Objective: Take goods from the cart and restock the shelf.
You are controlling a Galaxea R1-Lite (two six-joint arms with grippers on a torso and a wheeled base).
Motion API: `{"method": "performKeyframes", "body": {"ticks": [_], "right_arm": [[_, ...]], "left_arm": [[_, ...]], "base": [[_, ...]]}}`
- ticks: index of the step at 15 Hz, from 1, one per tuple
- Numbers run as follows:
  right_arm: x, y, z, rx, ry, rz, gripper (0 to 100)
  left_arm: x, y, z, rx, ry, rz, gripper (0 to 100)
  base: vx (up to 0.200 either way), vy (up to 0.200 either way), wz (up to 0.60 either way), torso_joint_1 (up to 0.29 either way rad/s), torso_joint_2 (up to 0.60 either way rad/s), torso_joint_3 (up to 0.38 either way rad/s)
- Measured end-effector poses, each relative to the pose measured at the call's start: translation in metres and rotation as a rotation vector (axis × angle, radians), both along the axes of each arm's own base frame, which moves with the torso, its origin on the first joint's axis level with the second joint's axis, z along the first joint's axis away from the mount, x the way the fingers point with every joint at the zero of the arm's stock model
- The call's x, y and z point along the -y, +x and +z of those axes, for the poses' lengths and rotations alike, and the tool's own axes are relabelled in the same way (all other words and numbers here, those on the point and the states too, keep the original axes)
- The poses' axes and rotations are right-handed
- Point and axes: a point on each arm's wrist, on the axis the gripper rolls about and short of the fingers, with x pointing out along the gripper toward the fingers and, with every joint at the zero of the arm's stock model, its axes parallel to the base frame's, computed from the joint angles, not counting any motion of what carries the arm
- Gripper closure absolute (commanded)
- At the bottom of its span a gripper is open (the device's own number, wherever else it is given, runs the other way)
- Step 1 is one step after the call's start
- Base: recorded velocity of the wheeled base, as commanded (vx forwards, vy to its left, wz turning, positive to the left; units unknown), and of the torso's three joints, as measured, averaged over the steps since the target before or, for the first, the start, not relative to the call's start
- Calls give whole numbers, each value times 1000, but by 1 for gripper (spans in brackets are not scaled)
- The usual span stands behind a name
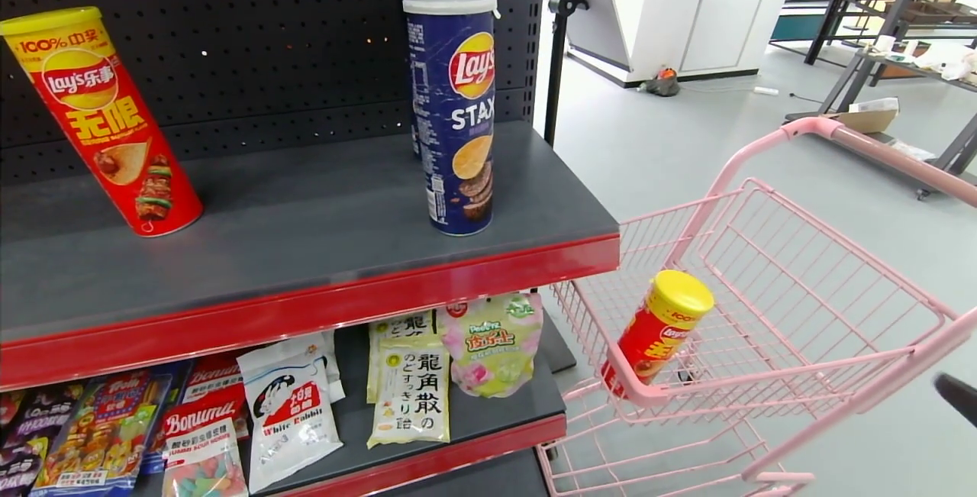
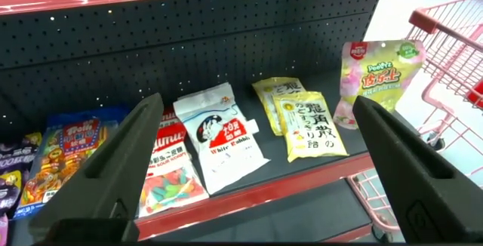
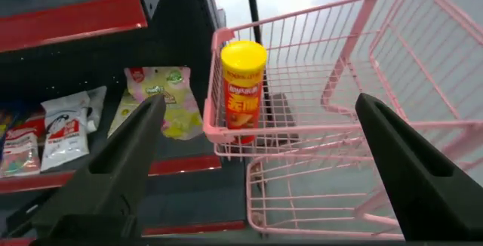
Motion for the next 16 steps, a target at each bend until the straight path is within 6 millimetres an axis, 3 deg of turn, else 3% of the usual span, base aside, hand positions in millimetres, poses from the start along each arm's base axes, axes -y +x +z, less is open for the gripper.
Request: {"method": "performKeyframes", "body": {"ticks": [2,4,7,11,16], "right_arm": [[-9,67,5,-97,12,43,0],[-18,129,-11,-161,22,81,0],[-25,186,-43,-197,32,115,0],[-28,195,-74,-309,16,125,0],[-34,195,-89,-346,12,146,0]], "left_arm": [[0,0,0,0,0,0,0],[0,0,0,0,0,0,0],[0,0,0,0,0,0,0],[0,0,0,0,0,0,0],[0,0,0,0,1,0,0]], "base": [[0,0,0,0,0,0],[0,0,0,0,0,0],[0,0,0,0,0,0],[0,0,0,0,0,0],[0,0,0,0,0,0]]}}
